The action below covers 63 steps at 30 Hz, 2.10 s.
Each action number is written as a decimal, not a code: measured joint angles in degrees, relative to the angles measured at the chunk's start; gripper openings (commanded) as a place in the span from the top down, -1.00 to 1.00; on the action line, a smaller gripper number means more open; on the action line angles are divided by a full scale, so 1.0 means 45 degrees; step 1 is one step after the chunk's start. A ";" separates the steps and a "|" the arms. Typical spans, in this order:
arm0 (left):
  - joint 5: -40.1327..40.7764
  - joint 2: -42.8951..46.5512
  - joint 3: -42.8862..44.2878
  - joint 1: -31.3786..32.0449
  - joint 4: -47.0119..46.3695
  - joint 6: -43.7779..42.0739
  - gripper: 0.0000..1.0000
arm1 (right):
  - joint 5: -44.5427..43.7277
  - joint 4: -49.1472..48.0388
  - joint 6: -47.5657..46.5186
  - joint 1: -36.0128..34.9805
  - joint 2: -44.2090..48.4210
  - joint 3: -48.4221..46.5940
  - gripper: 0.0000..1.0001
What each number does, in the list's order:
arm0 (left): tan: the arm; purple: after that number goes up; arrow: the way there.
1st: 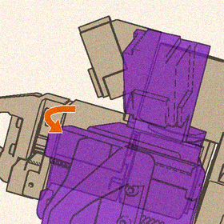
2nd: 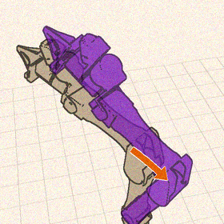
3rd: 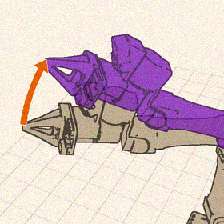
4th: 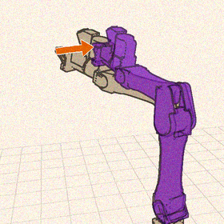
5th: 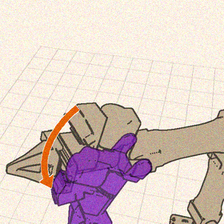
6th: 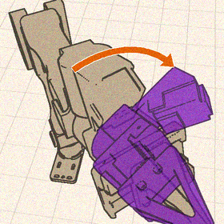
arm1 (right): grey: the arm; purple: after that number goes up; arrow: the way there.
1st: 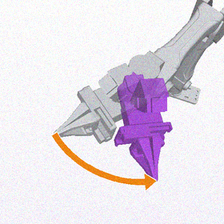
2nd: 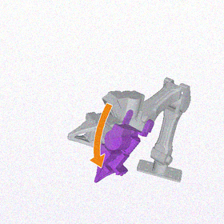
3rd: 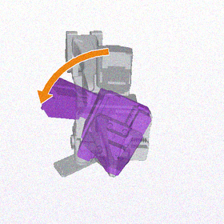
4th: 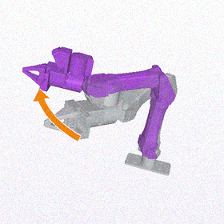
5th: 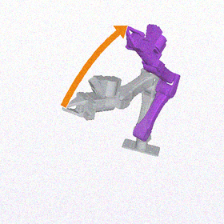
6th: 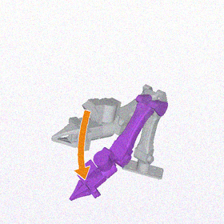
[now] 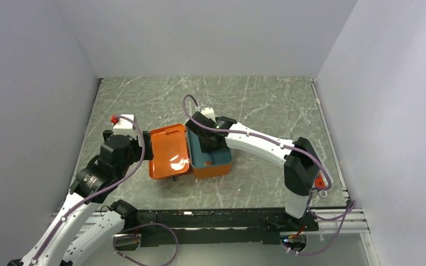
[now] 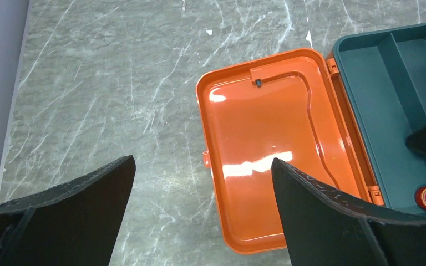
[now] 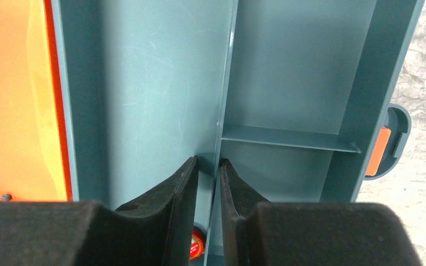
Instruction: Organize the medicine kit
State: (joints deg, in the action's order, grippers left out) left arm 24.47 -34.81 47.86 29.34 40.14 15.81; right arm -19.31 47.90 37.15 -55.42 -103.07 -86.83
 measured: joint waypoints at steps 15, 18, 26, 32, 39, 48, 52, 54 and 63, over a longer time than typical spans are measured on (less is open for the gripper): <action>-0.0010 -0.1384 0.0228 -0.0146 0.0418 0.1243 -0.99 | -0.0491 -0.0107 -0.0777 -0.0034 0.1549 0.0010 0.17; -0.0529 -0.1821 0.0238 -0.0835 0.0432 0.1583 -0.99 | -0.0656 -0.0248 -0.0976 0.0058 0.2157 0.0049 0.16; -0.2200 -0.2016 -0.0083 -0.3968 0.0233 0.2220 -0.89 | -0.0733 -0.0777 -0.1472 0.0505 0.3337 0.1030 0.19; -0.4668 -0.2448 -0.1302 -0.7363 -0.0243 0.2817 -0.50 | -0.0593 -0.1224 -0.1778 0.0835 0.3779 0.2045 0.34; -0.6907 -0.3133 -0.2992 -0.9486 -0.0962 0.3764 -0.03 | -0.0253 -0.1622 -0.2059 0.1156 0.4707 0.3002 0.51; -0.8791 -0.4221 -0.3866 -0.9602 -0.2127 0.4541 0.68 | 0.0087 -0.2045 -0.2268 0.1588 0.5722 0.3803 0.69; -0.9413 -0.4634 -0.4245 -0.9627 -0.2735 0.4745 0.88 | 0.0141 -0.2191 -0.2263 0.1622 0.6042 0.4129 0.71; -0.9700 -0.4862 -0.4537 -0.9632 -0.3065 0.4794 0.93 | 0.0194 -0.2205 -0.2263 0.1632 0.6130 0.4240 0.73; -1.0856 -0.5547 -0.5649 -0.9738 -0.4449 0.5134 1.00 | 0.0418 -0.2293 -0.2259 0.1632 0.6319 0.4566 0.77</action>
State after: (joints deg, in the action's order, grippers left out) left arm -24.38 -59.77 22.44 -14.48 20.12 38.92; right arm -17.43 37.58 26.98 -48.07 -74.63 -66.28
